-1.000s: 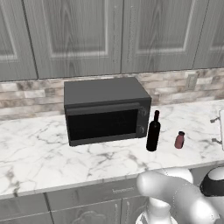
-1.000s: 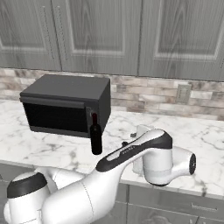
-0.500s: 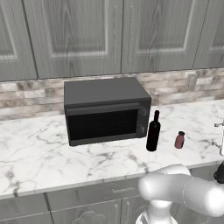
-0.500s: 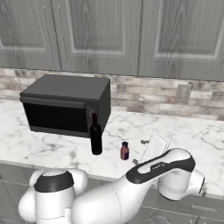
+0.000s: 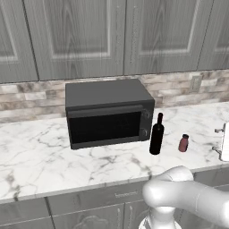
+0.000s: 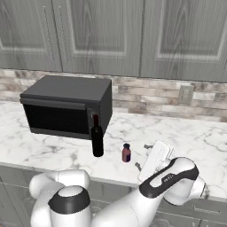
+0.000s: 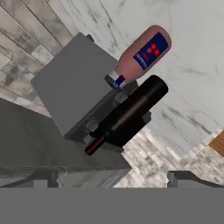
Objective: There is a wine glass and glass cup on the dining counter. Place the wine bottle next to the wine glass and the juice bottle next to the glass cup.
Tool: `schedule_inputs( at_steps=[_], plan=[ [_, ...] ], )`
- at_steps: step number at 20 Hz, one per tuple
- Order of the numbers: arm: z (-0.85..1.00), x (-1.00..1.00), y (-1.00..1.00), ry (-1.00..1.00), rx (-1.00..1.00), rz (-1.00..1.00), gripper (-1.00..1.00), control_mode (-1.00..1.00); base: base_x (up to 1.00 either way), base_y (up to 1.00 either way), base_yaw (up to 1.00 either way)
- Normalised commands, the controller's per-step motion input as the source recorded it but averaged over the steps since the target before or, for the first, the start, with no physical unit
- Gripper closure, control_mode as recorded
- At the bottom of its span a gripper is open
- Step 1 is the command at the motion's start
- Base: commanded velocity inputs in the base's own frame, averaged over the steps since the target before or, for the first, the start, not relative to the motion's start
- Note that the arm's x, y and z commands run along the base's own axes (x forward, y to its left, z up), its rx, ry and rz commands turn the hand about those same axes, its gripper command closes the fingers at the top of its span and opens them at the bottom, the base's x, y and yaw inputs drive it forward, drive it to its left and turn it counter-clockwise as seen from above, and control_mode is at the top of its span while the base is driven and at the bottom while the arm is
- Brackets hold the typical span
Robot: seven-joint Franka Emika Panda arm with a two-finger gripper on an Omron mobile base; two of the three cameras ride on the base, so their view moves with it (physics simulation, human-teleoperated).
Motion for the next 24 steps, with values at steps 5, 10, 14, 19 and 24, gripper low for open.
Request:
schedule_inputs(
  at_steps=[5,10,14,19,24],
  plan=[
    [-0.19,0.37,0.24,0.44,0.11,0.0,-1.0,-1.0,0.0,0.0,0.0],
    [-0.16,0.36,0.44,0.53,0.12,0.0,-1.0,-1.0,0.0,0.0,0.0],
    [-0.29,0.43,0.37,0.38,0.03,-0.02,-1.0,-1.0,0.0,0.0,0.0],
    [-0.46,0.33,0.0,0.16,0.0,0.0,-1.0,-1.0,0.0,0.0,0.0],
    [-0.18,0.4,0.0,0.1,0.0,0.0,-1.0,-1.0,0.0,0.0,0.0]
  ],
)
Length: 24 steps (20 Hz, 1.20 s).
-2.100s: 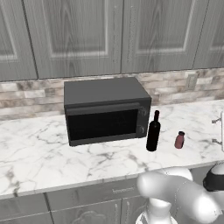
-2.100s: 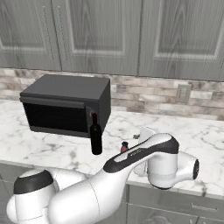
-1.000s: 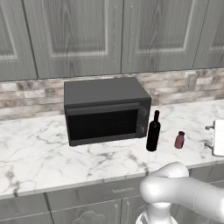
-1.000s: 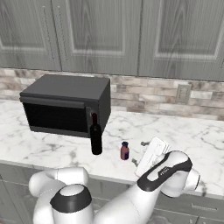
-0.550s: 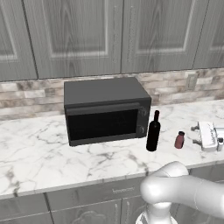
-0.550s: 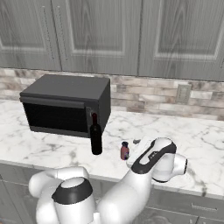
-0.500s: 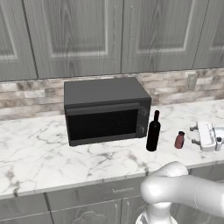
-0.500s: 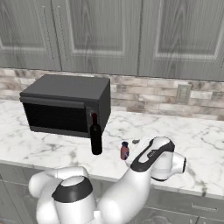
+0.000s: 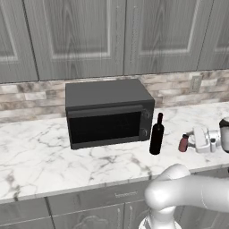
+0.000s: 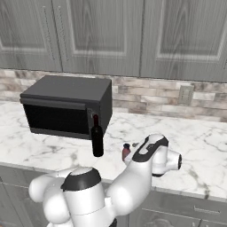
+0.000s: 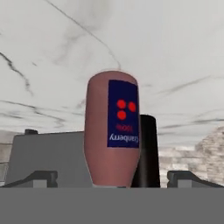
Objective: There is a wine glass and glass cup on the dining counter. Place the wine bottle next to the wine glass and the juice bottle next to the glass cup.
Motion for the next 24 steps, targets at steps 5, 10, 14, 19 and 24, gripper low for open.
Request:
schedule_inputs(
  at_steps=[5,10,14,19,24],
  plan=[
    [-0.16,0.16,0.0,0.04,0.0,0.0,-1.0,-1.0,0.0,0.0,0.0],
    [-0.21,0.1,0.0,0.05,0.0,0.0,-1.0,-1.0,0.0,0.0,0.0],
    [-0.03,0.08,0.07,0.05,0.0,0.0,-1.0,-1.0,0.0,0.0,0.0],
    [-0.09,0.01,0.12,0.07,0.0,0.0,-1.0,-1.0,0.0,0.0,0.0],
    [-0.15,0.0,0.27,0.09,0.0,0.0,1.0,-1.0,0.0,0.0,0.0]
  ],
)
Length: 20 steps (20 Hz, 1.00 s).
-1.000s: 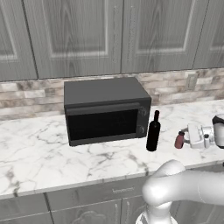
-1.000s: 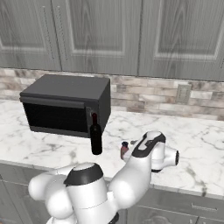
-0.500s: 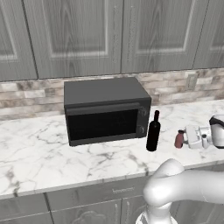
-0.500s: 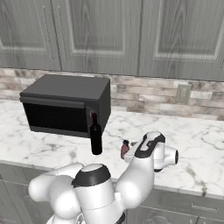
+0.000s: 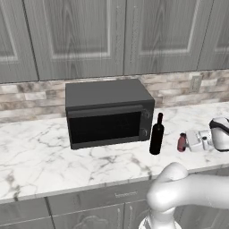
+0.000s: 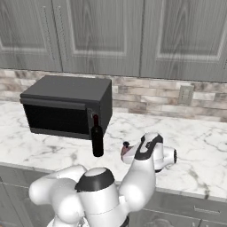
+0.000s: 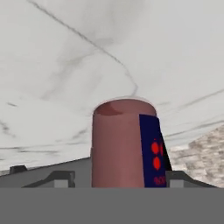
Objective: There is a wine glass and glass cup on the dining counter. Place the wine bottle next to the wine glass and the juice bottle next to the glass cup.
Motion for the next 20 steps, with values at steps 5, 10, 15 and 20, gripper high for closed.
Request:
schedule_inputs(
  at_steps=[5,10,15,20],
  plan=[
    [0.36,-0.32,0.1,0.0,0.0,-0.01,1.0,-1.0,0.0,0.0,0.0],
    [1.0,-0.46,0.21,0.07,0.0,-0.08,1.0,-1.0,0.0,0.0,0.0],
    [1.0,-0.41,0.45,0.08,0.0,-0.12,1.0,-1.0,0.0,0.0,0.0],
    [1.0,-0.52,0.23,-0.01,0.0,-0.07,1.0,-1.0,0.0,0.0,0.0]
  ],
)
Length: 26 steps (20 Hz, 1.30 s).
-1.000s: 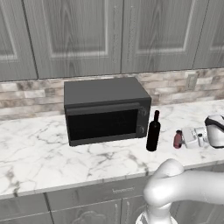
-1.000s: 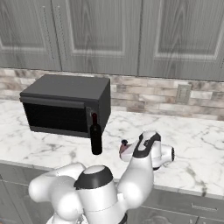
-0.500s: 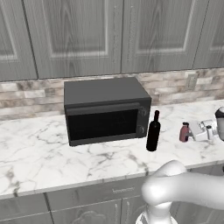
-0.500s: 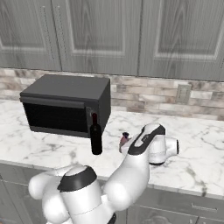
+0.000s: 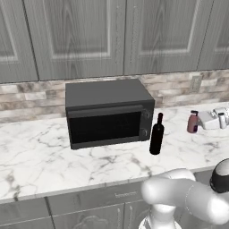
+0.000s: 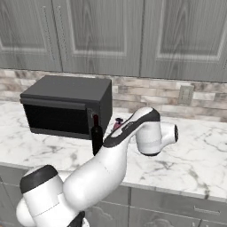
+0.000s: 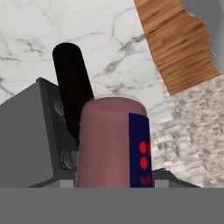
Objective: There is a wine glass and glass cup on the dining counter. Place the wine bottle next to the wine glass and the juice bottle next to the glass cup.
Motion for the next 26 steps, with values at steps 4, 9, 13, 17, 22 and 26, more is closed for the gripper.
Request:
schedule_inputs(
  at_steps=[4,9,13,17,22,26],
  plan=[
    [0.98,-0.62,0.03,-0.04,0.0,-0.01,1.0,-1.0,0.0,0.0,0.0],
    [0.66,-0.58,0.04,-0.04,0.0,0.0,1.0,-1.0,0.0,0.0,0.0],
    [0.07,-0.31,0.08,-0.02,0.0,0.0,1.0,1.0,-0.41,0.18,0.02],
    [0.0,0.0,0.0,0.0,0.0,0.0,1.0,1.0,-0.88,0.74,0.08],
    [0.0,0.0,0.0,0.0,0.0,0.0,1.0,1.0,-0.62,0.8,0.35],
    [0.0,0.0,0.0,0.0,0.0,0.0,1.0,1.0,-0.38,0.77,0.55]
  ],
)
